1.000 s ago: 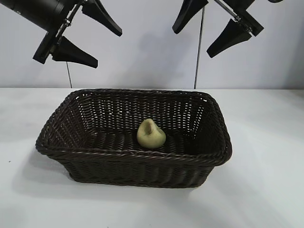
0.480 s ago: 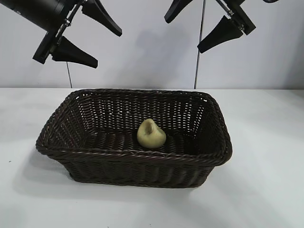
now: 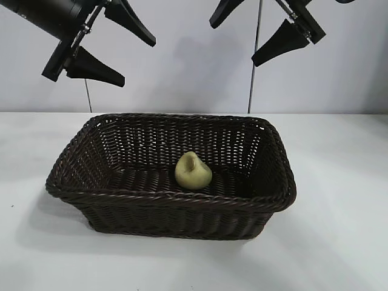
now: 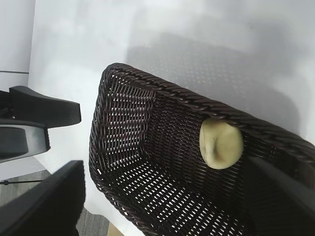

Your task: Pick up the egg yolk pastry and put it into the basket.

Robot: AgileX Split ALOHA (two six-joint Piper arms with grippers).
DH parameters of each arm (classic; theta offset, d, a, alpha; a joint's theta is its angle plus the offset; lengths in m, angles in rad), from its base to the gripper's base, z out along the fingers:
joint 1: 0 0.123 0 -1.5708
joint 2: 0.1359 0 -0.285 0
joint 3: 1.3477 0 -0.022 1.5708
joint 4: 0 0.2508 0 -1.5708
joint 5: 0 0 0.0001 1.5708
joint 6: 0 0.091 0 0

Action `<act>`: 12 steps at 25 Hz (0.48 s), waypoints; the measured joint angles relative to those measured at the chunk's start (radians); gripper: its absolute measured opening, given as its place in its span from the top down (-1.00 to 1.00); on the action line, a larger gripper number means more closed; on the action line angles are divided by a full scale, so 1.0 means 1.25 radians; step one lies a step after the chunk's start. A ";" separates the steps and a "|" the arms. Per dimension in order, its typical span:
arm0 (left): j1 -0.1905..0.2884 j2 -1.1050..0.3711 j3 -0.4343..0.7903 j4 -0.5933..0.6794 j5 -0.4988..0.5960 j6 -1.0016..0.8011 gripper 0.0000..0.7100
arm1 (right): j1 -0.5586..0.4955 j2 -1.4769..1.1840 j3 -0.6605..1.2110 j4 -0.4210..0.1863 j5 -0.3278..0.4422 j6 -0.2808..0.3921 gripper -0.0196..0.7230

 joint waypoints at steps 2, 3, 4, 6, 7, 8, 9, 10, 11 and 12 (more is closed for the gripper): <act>0.000 0.000 0.000 0.000 0.000 0.000 -0.48 | 0.000 0.000 0.000 0.000 -0.013 0.000 -0.73; 0.000 0.000 0.000 0.000 0.000 0.000 -0.48 | 0.000 0.000 0.000 0.000 -0.022 0.000 -0.73; 0.000 0.000 0.000 0.000 0.000 0.000 -0.48 | 0.000 0.000 0.000 0.000 -0.031 0.000 -0.73; 0.000 0.000 0.000 0.001 0.000 0.000 -0.48 | 0.000 0.000 0.000 0.000 -0.048 0.000 -0.73; 0.000 0.000 0.000 0.001 0.000 0.000 -0.48 | 0.000 0.000 0.000 0.000 -0.053 0.000 -0.73; 0.000 0.000 0.000 0.001 0.000 0.000 -0.48 | 0.000 0.000 0.000 0.000 -0.061 0.000 -0.73; 0.000 0.000 0.000 0.001 0.000 0.000 -0.48 | 0.000 0.000 0.000 0.000 -0.068 0.000 -0.73; 0.000 0.000 0.000 0.001 0.000 0.000 -0.48 | 0.000 0.000 0.000 0.000 -0.075 0.000 -0.73; 0.000 0.000 0.000 0.001 0.000 0.000 -0.48 | 0.000 0.000 0.000 0.000 -0.085 0.000 -0.73; 0.000 0.000 0.000 0.001 0.000 0.000 -0.48 | 0.000 0.000 0.000 0.001 -0.096 0.000 -0.73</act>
